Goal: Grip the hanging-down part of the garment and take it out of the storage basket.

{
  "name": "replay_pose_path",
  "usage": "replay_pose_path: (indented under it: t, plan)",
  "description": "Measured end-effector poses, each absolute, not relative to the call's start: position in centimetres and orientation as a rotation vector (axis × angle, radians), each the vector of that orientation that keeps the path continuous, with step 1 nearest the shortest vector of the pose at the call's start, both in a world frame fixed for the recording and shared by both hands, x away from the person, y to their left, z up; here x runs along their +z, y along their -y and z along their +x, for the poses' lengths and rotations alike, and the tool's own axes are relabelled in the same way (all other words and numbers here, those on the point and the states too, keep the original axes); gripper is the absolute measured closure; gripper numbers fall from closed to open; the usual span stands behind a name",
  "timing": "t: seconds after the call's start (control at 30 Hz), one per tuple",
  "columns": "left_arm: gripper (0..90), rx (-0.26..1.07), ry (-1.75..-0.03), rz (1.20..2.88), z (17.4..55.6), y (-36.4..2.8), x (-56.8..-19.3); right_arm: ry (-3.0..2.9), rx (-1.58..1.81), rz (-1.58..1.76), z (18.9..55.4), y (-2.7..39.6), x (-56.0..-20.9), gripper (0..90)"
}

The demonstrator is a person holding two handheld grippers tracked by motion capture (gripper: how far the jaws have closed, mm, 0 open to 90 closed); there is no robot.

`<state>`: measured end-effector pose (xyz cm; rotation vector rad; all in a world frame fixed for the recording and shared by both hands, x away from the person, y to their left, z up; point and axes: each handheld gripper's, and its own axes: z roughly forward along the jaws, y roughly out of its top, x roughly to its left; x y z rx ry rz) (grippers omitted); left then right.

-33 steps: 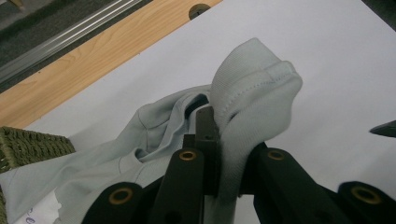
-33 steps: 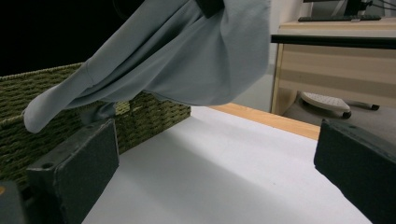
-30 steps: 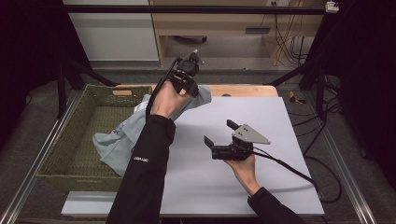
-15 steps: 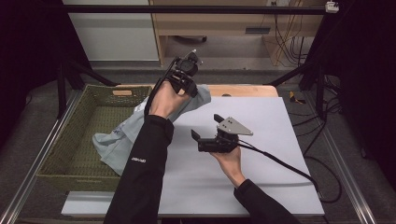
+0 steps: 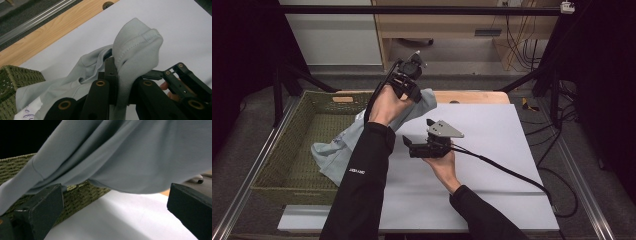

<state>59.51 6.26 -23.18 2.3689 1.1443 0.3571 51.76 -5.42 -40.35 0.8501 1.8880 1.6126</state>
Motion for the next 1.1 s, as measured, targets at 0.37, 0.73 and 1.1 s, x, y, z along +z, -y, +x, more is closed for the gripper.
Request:
replay_pose_path:
  t: [0.37,0.73,1.1]
  plan:
    - [82.7,0.362,-1.141,2.375,59.3,-6.3,-23.2,-1.877,1.622,0.861,53.7,3.4,-40.6,1.8]
    - [82.7,0.368,-1.143,2.378,59.1,-6.7,-23.2,-1.878,1.639,0.909,55.7,1.3,-41.3,3.8]
    - [82.7,0.381,-1.15,2.373,58.8,-7.2,-22.9,-1.909,1.684,0.967,55.3,-0.1,-40.3,44.5]
